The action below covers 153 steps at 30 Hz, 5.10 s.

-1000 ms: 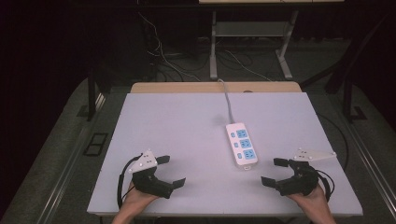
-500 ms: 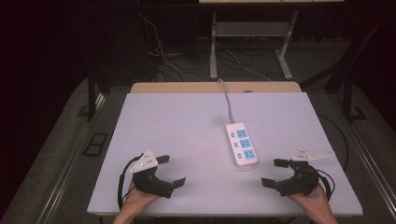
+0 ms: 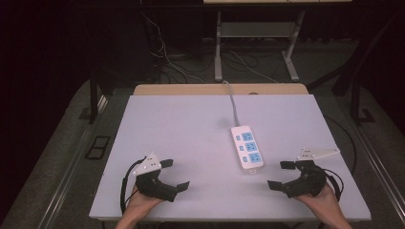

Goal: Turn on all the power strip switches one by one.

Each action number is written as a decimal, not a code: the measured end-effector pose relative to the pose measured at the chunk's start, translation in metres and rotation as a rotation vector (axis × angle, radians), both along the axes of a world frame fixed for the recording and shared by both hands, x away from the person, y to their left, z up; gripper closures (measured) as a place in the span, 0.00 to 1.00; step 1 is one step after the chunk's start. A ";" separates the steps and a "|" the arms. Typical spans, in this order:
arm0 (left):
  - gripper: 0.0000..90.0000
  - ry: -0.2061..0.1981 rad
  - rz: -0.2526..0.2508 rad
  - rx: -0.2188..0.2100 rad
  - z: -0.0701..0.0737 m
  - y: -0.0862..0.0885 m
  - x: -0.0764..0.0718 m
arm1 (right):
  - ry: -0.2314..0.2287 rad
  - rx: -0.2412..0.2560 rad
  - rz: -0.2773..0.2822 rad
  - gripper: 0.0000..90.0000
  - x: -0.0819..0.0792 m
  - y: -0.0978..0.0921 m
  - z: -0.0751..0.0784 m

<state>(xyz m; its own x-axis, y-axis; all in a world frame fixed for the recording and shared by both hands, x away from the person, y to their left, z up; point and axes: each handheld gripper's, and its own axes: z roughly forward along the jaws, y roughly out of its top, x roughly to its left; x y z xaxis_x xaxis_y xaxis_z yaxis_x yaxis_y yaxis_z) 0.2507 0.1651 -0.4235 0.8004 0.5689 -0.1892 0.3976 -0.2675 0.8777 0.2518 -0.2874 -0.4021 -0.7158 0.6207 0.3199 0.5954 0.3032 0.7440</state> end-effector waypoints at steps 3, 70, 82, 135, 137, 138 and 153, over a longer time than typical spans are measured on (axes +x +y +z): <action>0.00 0.003 0.002 0.000 0.000 0.000 0.000 | -0.001 -0.004 0.005 0.01 0.002 0.001 0.004; 0.00 -0.008 -0.020 -0.007 0.000 -0.001 -0.001 | 0.066 -0.230 0.239 0.48 0.092 0.071 0.018; 0.00 -0.007 -0.021 -0.008 0.000 -0.001 0.000 | 0.083 -0.240 0.252 0.89 0.101 0.073 0.008; 0.00 0.002 -0.027 -0.005 -0.003 -0.003 0.000 | 0.080 -0.209 0.235 1.00 0.104 0.071 -0.016; 0.00 0.004 -0.026 -0.004 -0.003 -0.003 0.000 | 0.084 -0.208 0.235 1.00 0.104 0.071 -0.016; 0.00 0.004 -0.025 -0.004 -0.003 -0.003 0.000 | 0.085 -0.211 0.235 1.00 0.104 0.072 -0.016; 0.00 0.004 -0.018 -0.008 -0.002 -0.001 0.000 | 0.047 -0.232 0.209 1.00 0.105 0.074 -0.017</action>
